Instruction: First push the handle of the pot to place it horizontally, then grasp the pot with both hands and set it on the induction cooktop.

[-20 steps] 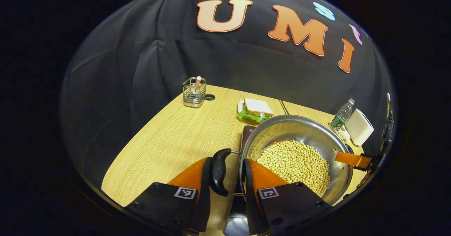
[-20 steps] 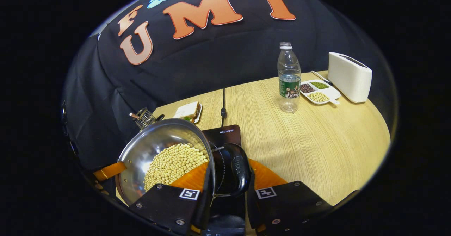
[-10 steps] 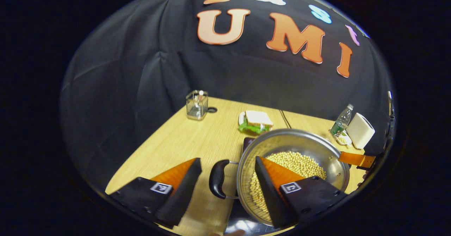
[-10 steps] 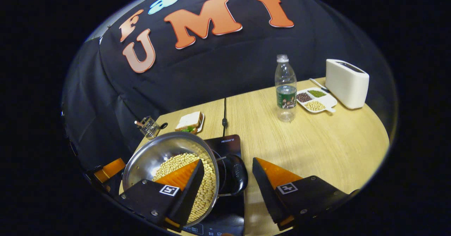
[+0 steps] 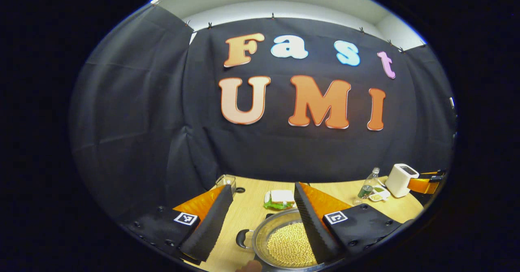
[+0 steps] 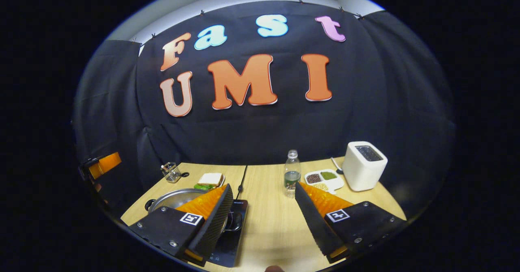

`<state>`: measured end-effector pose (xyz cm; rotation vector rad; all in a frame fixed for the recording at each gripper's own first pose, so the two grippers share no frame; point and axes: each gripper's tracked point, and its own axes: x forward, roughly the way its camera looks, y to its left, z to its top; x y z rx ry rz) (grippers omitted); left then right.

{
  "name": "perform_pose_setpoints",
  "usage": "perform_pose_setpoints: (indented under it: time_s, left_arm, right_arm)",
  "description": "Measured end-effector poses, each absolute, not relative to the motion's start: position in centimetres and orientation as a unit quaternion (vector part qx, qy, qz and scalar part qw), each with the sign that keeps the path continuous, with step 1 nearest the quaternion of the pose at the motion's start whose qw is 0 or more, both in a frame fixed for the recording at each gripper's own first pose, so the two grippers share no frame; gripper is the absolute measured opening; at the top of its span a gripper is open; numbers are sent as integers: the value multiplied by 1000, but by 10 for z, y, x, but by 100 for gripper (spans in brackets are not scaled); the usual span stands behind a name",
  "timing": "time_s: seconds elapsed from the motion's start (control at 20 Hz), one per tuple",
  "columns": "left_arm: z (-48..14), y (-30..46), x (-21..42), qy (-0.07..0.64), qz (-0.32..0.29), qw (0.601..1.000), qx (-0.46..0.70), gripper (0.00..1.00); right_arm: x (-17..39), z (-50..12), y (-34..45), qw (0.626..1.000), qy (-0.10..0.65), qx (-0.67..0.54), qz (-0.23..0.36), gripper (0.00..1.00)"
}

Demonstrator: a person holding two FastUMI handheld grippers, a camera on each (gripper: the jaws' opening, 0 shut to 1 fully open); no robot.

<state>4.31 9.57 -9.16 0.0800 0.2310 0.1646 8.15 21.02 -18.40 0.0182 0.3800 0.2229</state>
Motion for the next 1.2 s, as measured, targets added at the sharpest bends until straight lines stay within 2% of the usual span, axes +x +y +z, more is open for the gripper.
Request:
perform_pose_setpoints:
  time_s: [0.25, 0.45, 0.55, 0.75, 1.2]
  left_arm:
    - [-26, 95, 32, 77, 88, 993, 8, 98]
    - [28, 106, 12, 30, 112, 993, 18, 99]
    - [47, 101, 1, 16, 105, 994, 8, 96]
    - [88, 103, -17, -25, 106, 994, 0, 99]
    - [90, 88, -24, -23, 97, 995, -17, 98]
  right_arm:
    - [66, -115, 164, 986, 129, -3, 102, 95]
    - [45, -76, 145, 988, 101, -7, 115, 95]
    - [37, -59, 137, 989, 87, -12, 117, 95]
    - [27, -34, 119, 992, 64, -24, 107, 95]
    - [20, -28, 91, 994, 56, -5, 90, 95]
